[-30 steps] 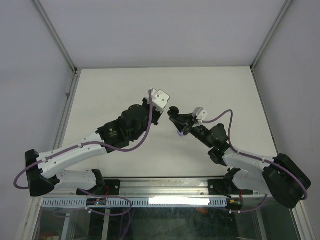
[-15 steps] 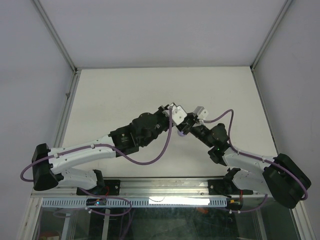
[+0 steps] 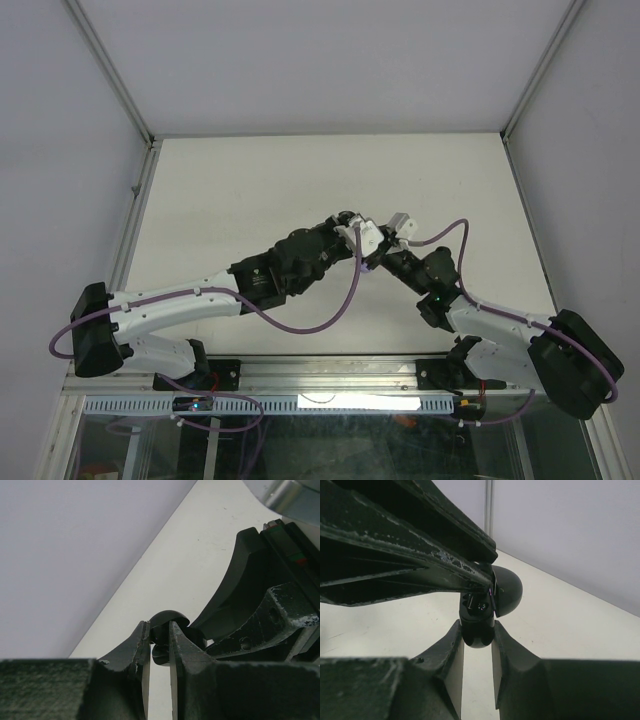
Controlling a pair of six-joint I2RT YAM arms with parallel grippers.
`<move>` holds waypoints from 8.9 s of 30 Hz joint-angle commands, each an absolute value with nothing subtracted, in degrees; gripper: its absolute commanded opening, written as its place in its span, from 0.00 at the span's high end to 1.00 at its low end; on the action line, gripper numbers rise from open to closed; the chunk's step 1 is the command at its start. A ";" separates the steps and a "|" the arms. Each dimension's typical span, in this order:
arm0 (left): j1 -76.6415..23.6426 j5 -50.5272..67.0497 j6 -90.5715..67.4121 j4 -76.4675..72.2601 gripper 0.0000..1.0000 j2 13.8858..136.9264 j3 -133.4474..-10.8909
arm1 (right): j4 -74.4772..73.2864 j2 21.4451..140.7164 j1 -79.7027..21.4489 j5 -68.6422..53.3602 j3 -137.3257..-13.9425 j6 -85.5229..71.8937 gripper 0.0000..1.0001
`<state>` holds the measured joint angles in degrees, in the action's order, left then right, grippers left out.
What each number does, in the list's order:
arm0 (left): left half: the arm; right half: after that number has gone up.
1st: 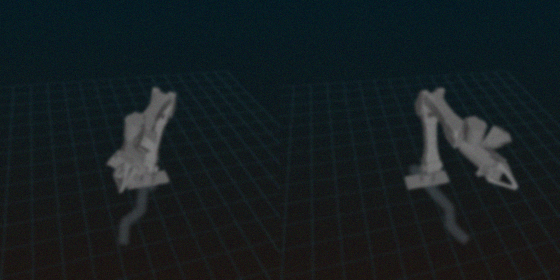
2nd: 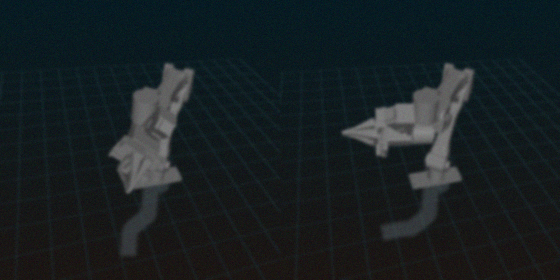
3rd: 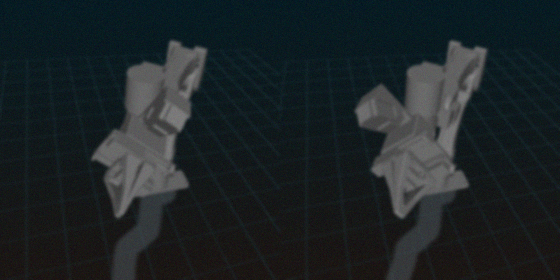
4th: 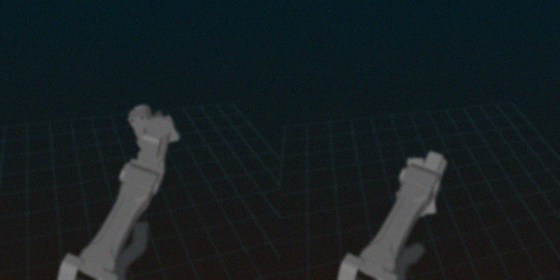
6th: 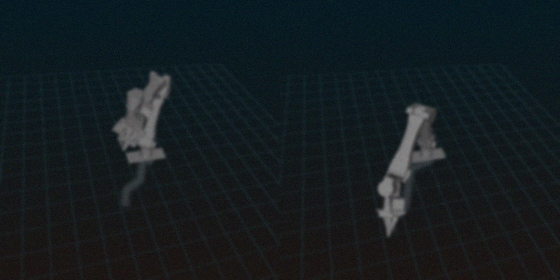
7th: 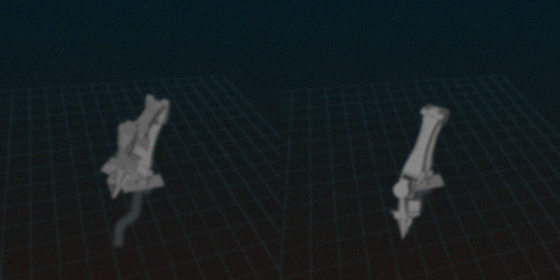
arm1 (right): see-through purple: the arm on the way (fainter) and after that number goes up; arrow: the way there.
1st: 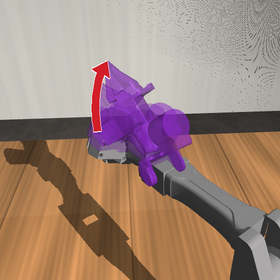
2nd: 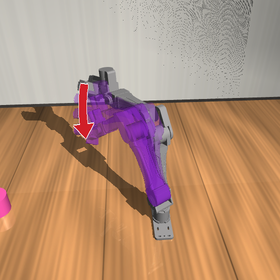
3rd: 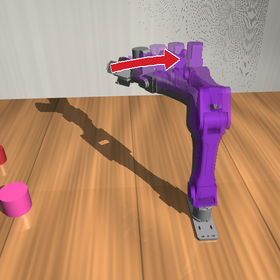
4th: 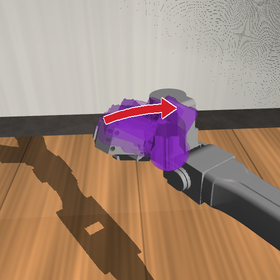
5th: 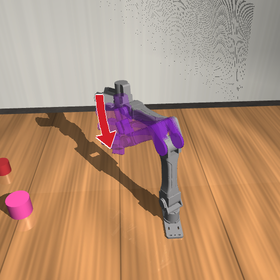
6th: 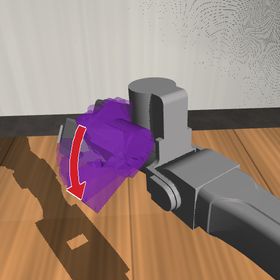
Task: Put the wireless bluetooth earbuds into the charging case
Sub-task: Place the earbud in the charging case, then close the charging case, then place the charging case at the center of the board, then reset both arms
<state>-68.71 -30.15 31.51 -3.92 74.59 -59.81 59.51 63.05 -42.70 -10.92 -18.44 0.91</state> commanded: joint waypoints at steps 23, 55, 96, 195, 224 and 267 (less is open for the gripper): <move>-73.34 -32.51 34.19 -1.43 0.85 72.73 -58.75 | 63.43 61.43 -42.98 -9.98 -21.08 -0.07 1.00; -73.86 -37.21 38.54 7.97 0.81 74.49 -63.36 | 63.89 61.96 -42.98 -11.18 -21.26 -0.61 1.00; -41.17 13.82 -2.90 10.99 0.12 60.93 -59.75 | 57.80 60.76 -40.25 -21.97 -24.49 -4.67 1.00; -25.93 15.32 -17.48 13.06 0.03 60.87 -55.47 | 21.05 60.65 -29.08 -25.38 -27.23 -22.34 1.00; -10.15 5.84 -14.24 11.11 0.01 46.87 -43.07 | 1.15 78.63 -17.58 -19.66 -29.86 -34.40 0.64; -10.13 -5.87 -17.79 23.06 0.01 24.43 -46.31 | -27.19 17.40 -17.53 15.60 -43.04 -8.06 0.01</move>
